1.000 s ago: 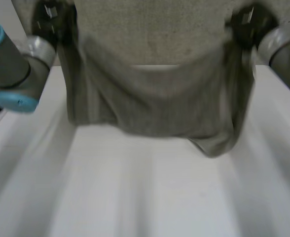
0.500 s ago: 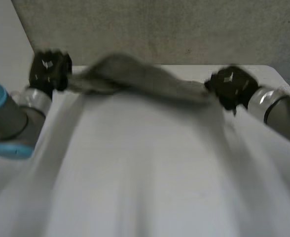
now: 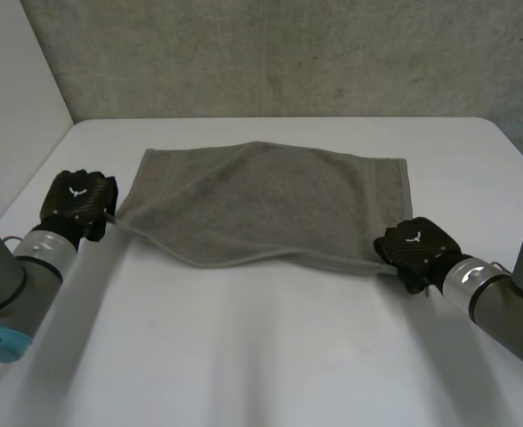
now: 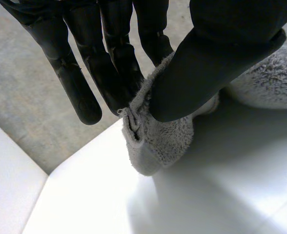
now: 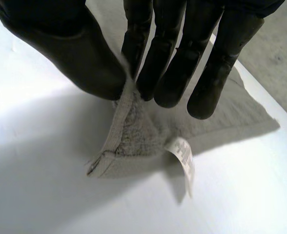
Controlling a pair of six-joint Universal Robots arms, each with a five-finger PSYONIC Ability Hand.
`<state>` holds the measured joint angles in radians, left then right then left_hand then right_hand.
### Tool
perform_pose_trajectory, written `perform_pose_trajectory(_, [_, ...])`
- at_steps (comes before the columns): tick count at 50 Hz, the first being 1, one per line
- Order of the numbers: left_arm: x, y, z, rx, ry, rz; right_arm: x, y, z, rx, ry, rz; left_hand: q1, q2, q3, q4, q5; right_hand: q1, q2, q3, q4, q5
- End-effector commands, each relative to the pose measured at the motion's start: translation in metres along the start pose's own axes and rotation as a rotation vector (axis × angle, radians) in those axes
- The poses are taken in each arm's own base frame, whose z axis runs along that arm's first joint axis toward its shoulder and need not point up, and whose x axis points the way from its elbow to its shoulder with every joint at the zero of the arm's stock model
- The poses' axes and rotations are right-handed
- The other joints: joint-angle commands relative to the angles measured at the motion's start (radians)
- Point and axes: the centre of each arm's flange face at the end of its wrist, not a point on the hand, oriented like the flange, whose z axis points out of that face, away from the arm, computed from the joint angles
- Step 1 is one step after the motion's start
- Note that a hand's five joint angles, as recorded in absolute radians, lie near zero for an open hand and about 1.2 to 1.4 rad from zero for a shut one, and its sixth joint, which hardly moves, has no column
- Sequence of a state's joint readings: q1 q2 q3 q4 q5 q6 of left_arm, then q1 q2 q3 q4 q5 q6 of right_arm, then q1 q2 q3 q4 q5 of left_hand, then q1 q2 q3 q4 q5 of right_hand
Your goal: Fold the towel.
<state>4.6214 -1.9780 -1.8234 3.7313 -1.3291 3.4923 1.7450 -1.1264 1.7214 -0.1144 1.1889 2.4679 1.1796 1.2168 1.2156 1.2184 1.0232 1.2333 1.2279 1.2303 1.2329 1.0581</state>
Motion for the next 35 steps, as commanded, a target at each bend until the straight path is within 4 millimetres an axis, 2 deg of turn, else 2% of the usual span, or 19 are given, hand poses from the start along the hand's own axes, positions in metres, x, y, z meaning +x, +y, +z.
perform_pose_trajectory(1, [-0.007,-0.002,0.001,0.007,-0.02,-0.011,0.016,0.008,0.001,-0.026,0.042,0.056,0.217,0.18,0.181,0.178,0.198,-0.27,-0.265,-0.267,-0.27,-0.27])
perform_pose_trajectory(6, [-0.009,-0.001,0.001,0.005,-0.022,-0.046,0.021,0.012,0.002,-0.041,0.061,0.087,0.217,0.18,0.181,0.178,0.198,-0.388,-0.382,-0.385,-0.387,-0.387])
perform_pose_trajectory(17, [-0.009,0.0,0.0,0.002,-0.02,-0.084,0.021,0.017,0.006,-0.055,0.054,0.155,0.217,0.18,0.181,0.178,0.198,-0.367,-0.362,-0.364,-0.367,-0.367])
perform_pose_trajectory(20, [-0.008,0.0,0.0,0.0,-0.016,-0.084,0.022,0.017,0.006,-0.054,0.056,0.155,0.217,0.18,0.181,0.178,0.198,-0.259,-0.253,-0.256,-0.258,-0.258])
perform_pose_trajectory(21, [-0.007,0.0,0.0,-0.002,-0.015,-0.085,0.023,0.017,0.006,-0.054,0.058,0.154,0.217,0.18,0.181,0.178,0.198,-0.102,-0.096,-0.099,-0.101,-0.101])
perform_pose_trajectory(22, [-0.007,0.001,-0.001,-0.004,-0.013,-0.085,0.026,0.017,0.007,-0.054,0.065,0.156,0.217,0.18,0.181,0.178,0.198,0.16,0.166,0.163,0.161,0.161])
perform_pose_trajectory(25, [-0.007,0.001,-0.001,-0.005,-0.014,-0.084,0.031,0.018,0.007,-0.054,0.077,0.158,0.217,0.18,0.181,0.178,0.198,0.163,0.168,0.166,0.163,0.164])
perform_pose_trajectory(28, [-0.007,0.0,-0.002,-0.008,-0.015,-0.085,0.042,0.015,0.003,-0.045,0.102,0.162,0.217,0.18,0.181,0.178,0.198,0.163,0.168,0.166,0.163,0.164])
perform_pose_trajectory(30, [-0.008,-0.007,-0.008,-0.009,-0.014,-0.08,0.058,-0.007,-0.014,0.007,0.16,0.132,0.217,0.18,0.181,0.178,0.198,0.163,0.168,0.166,0.163,0.164])
perform_pose_trajectory(31, [-0.008,-0.007,-0.008,-0.009,-0.014,-0.08,0.058,-0.007,-0.014,0.007,0.161,0.132,0.217,0.18,0.181,0.178,0.198,0.163,0.168,0.166,0.163,0.164])
perform_pose_trajectory(33, [-0.008,-0.011,-0.012,-0.016,-0.011,-0.082,0.077,-0.028,-0.038,0.059,0.224,0.111,0.217,0.18,0.181,0.178,0.198,0.163,0.168,0.166,0.163,0.164])
perform_pose_trajectory(34, [-0.007,-0.014,-0.016,-0.027,-0.006,-0.082,0.077,-0.028,-0.038,0.059,0.225,0.111,0.217,0.18,0.181,0.178,0.198,0.163,0.168,0.166,0.163,0.164])
perform_pose_trajectory(35, [-0.006,-0.017,-0.021,-0.04,0.002,-0.083,0.083,-0.032,-0.047,0.062,0.233,0.112,0.217,0.18,0.181,0.178,0.198,0.163,0.168,0.166,0.163,0.164])
